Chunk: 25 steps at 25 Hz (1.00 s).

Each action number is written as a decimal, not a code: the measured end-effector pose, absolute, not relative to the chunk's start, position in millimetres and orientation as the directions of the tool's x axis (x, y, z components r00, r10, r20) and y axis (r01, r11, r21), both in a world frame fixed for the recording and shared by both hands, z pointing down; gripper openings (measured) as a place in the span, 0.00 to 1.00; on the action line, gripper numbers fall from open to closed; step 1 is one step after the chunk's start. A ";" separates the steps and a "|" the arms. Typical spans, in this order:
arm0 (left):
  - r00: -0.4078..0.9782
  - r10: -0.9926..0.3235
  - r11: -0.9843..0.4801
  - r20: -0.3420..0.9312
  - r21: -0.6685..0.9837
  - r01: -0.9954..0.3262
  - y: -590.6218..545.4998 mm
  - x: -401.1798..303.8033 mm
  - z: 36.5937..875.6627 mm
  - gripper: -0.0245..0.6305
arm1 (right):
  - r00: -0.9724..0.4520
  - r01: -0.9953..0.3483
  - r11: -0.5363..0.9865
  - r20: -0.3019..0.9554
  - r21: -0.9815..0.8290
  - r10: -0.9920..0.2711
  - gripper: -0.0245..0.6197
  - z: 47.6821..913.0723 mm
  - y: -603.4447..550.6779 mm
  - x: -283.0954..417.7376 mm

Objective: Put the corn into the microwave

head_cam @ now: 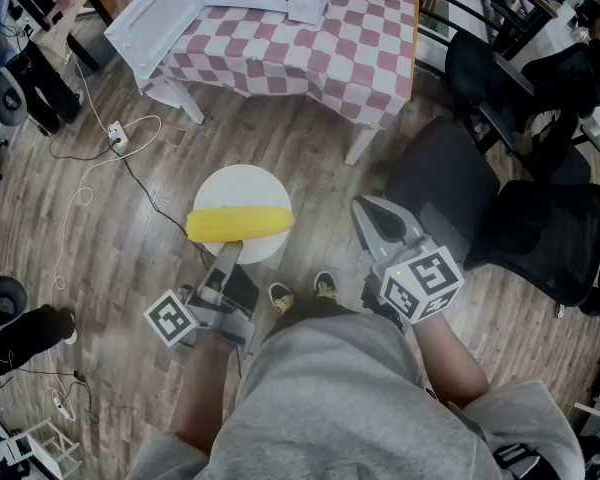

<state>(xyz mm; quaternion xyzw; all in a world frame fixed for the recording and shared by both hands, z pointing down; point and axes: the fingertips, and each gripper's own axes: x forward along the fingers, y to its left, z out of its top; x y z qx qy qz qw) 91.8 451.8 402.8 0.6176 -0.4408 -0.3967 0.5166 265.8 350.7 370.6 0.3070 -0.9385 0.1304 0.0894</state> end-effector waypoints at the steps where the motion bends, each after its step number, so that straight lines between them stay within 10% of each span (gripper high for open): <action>1: 0.297 -0.954 -0.077 -0.034 0.988 -0.135 452.5 90.5 402.3 0.08 | -0.796 -0.599 0.778 0.246 -0.188 -0.553 0.04 369.6 351.1 263.8; 25: 0.333 -0.941 -0.098 -0.054 0.988 -0.119 462.0 46.9 394.8 0.08 | -0.760 -0.645 0.742 0.250 -0.182 -0.600 0.03 356.4 354.7 218.9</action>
